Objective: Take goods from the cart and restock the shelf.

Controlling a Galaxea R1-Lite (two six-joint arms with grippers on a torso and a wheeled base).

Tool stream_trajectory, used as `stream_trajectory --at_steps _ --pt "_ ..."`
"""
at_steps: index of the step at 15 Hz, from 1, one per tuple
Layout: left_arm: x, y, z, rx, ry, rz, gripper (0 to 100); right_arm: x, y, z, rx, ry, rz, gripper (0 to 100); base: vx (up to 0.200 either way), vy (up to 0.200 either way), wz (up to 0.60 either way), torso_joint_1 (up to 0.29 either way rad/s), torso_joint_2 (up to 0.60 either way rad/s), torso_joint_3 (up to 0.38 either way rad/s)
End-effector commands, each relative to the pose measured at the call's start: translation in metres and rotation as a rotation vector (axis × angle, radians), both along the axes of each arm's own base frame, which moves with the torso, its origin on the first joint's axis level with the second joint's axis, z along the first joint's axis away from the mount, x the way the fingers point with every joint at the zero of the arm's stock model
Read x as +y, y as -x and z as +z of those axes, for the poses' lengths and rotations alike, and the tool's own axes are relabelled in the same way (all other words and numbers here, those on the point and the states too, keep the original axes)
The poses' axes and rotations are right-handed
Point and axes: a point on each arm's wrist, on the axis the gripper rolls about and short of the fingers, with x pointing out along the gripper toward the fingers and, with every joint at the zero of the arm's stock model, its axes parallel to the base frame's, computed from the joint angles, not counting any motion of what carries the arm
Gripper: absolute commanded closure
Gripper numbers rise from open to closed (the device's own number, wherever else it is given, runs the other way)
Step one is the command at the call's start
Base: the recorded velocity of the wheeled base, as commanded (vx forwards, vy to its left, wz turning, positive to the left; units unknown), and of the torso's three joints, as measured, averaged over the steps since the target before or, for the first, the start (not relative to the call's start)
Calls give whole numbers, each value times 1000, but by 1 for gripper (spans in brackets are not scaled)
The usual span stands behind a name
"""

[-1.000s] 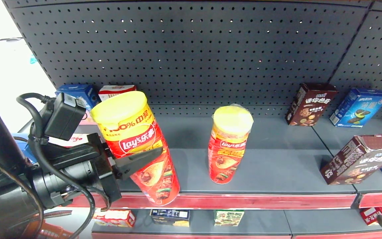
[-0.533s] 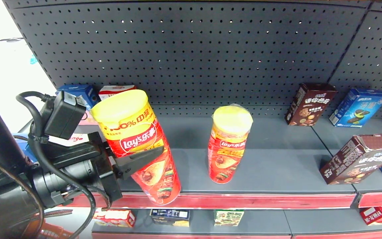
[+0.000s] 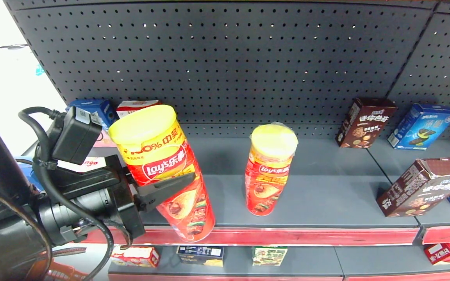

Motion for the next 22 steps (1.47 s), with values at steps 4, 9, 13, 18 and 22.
stream_trajectory --at_steps 4,9,13,18,22 --pt "2 4 2 -9 5 -2 100 2 -1 -2 -8 -60 78 0 0 0 0 0 0 0" --pt "6 10 -1 -2 2 4 100 2 0 -7 48 -71 140 0 0 0 0 0 0 0" --pt "7 10 0 -10 3 12 100 2 0 -8 42 -73 156 0 0 0 0 0 0 0" --pt "6 6 5 -24 2 15 100 2 0 -8 42 -73 156 0 0 0 0 0 0 0" --pt "-1 -3 0 -10 -13 -4 100 2 0 -8 42 -73 156 0 0 0 0 0 0 0"
